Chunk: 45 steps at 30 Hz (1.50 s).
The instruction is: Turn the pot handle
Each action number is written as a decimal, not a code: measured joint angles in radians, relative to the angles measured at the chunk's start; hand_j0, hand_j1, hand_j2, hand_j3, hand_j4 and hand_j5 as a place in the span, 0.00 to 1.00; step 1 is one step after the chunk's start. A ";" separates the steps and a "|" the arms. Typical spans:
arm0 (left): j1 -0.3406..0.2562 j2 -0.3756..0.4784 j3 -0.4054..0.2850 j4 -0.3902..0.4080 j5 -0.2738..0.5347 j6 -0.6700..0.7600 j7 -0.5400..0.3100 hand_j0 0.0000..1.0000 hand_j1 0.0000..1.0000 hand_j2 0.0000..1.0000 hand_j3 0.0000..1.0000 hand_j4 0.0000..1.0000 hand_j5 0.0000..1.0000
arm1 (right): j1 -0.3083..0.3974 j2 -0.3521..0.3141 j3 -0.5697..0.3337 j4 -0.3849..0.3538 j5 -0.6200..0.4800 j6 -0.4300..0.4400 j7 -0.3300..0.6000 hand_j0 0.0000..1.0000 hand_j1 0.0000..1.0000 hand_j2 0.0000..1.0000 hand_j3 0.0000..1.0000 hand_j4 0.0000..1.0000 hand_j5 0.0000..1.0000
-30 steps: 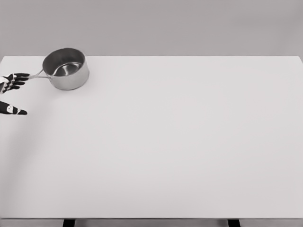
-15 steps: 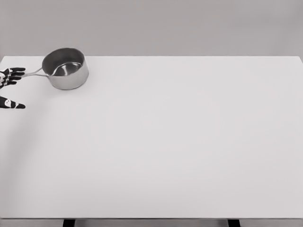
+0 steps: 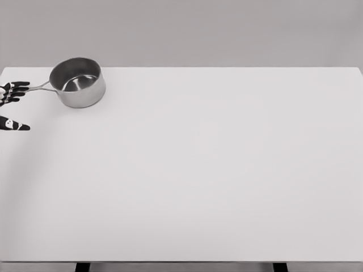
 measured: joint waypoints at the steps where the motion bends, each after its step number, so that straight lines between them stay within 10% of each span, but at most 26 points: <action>1: 0.002 0.000 0.000 -0.001 0.001 0.000 0.000 1.00 1.00 1.00 1.00 1.00 1.00 | 0.000 0.000 0.000 0.000 0.000 0.000 0.000 1.00 1.00 1.00 1.00 1.00 1.00; 25: 0.018 -0.002 -0.004 0.005 -0.077 -0.003 0.000 1.00 1.00 1.00 1.00 1.00 1.00 | 0.000 0.000 0.000 0.000 0.000 0.000 0.000 1.00 1.00 1.00 1.00 1.00 1.00; 45: -0.112 -0.059 -0.007 0.156 -0.114 -0.005 0.000 1.00 1.00 1.00 1.00 1.00 1.00 | 0.000 0.000 0.000 0.000 0.000 0.000 0.000 1.00 1.00 1.00 1.00 1.00 1.00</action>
